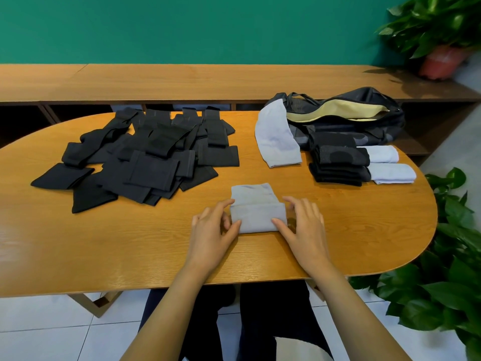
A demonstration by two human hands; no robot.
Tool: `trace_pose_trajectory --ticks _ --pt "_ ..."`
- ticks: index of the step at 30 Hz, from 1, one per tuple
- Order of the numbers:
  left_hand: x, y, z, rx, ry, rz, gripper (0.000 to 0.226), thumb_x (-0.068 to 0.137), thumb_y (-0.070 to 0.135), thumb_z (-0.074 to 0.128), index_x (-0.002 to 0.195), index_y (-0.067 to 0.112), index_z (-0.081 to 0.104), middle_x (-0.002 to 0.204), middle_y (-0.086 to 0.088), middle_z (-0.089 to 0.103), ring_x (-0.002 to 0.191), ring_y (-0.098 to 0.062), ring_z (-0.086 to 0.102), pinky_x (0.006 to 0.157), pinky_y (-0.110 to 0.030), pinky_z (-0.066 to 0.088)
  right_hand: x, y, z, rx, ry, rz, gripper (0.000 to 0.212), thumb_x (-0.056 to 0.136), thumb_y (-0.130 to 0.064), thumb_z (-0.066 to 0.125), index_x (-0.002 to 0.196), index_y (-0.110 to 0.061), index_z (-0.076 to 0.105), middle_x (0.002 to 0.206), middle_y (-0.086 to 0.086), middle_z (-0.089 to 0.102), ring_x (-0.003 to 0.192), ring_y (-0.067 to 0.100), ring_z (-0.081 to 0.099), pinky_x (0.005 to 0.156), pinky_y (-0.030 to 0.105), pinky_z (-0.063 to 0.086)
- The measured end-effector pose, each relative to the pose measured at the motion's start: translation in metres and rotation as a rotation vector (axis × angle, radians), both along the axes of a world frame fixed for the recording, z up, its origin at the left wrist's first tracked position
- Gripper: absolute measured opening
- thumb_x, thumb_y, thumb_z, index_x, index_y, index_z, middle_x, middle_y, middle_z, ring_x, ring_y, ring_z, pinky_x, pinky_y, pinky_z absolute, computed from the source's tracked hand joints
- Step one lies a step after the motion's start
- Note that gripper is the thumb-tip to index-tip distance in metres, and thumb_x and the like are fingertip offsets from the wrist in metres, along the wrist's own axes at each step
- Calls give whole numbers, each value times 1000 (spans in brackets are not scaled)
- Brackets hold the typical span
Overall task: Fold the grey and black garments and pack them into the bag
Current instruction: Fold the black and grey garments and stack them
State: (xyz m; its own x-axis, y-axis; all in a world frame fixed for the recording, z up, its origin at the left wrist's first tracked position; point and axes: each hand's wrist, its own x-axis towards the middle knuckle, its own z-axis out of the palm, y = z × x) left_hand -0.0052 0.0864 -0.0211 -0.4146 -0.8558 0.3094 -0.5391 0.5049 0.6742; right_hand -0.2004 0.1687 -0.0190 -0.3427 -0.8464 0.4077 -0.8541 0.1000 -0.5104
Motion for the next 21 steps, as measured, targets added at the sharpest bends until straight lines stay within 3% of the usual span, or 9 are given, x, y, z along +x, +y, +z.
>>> trace_pose_trajectory --ticks 2,4,8,15,18,21 --pt "0 -1 -1 -47 -30 -9 39 90 32 66 128 31 55 89 15 53 90 -5 46 80 -29 32 1 1 -1 -42 61 23 45 94 -51 47 127 -22 56 124 -4 52 115 13 42 94 36 37" --pt "1 -2 -3 -98 -55 -13 35 90 31 66 124 28 60 108 12 52 102 -9 44 84 -32 37 2 3 -1 -50 139 108 41 97 -47 40 124 -25 62 134 -4 53 127 17 40 107 43 30" --pt "0 -1 -3 -138 -117 -25 30 92 33 62 121 27 66 140 12 46 123 -12 36 94 -33 32 4 2 -4 39 262 200 47 101 -48 29 121 -30 68 135 -11 58 137 17 38 118 48 11" --pt "-1 0 1 -77 -242 -68 63 80 64 63 134 33 55 139 24 44 123 -5 31 92 -28 22 3 -1 -5 138 182 160 57 98 -60 20 122 -35 66 134 -15 58 135 15 38 118 52 6" --pt "-1 -1 0 -81 -255 -59 60 81 55 67 135 33 54 139 23 46 122 -5 31 90 -26 19 1 0 -5 127 126 165 66 95 -68 15 124 -36 65 135 -18 56 136 12 35 119 49 4" --pt "-1 -1 -2 -77 -227 -61 51 85 45 65 133 32 56 136 22 50 120 -4 34 89 -25 19 0 1 -5 113 106 160 61 92 -69 27 128 -34 61 137 -16 54 137 11 33 120 47 5"
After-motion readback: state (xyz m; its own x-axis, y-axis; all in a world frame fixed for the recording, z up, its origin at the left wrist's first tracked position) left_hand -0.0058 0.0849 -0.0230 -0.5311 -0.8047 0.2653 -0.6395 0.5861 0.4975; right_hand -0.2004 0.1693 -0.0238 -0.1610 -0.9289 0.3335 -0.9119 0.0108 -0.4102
